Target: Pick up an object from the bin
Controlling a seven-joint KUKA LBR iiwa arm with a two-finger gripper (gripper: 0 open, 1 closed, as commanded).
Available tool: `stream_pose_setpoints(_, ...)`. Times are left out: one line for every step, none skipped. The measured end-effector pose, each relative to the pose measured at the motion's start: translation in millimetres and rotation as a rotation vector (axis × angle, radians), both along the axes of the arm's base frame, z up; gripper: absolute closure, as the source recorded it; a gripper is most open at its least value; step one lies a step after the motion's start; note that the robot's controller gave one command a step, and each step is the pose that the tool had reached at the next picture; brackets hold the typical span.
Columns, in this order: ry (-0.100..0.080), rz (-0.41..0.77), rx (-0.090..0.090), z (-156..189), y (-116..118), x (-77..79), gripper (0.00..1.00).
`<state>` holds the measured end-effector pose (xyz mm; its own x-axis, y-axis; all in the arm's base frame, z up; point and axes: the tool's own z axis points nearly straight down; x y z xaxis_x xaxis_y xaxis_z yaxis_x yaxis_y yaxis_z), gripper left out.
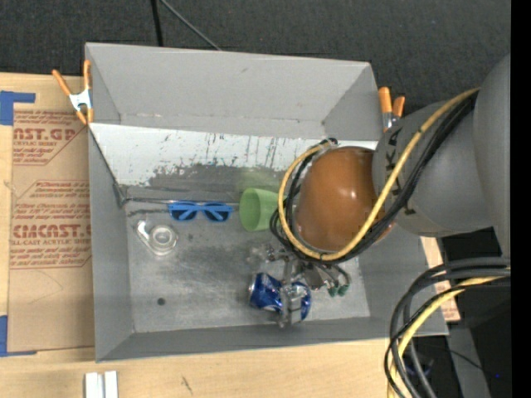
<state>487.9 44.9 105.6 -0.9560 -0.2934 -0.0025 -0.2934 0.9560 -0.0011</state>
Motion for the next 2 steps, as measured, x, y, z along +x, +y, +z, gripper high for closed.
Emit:
stream_pose_setpoints(-0.001,0.06,0.001,-36.5,3.2,3.0,0.0)
stream_pose_setpoints(0.002,0.059,0.002,-35.9,3.3,2.0,1.0)
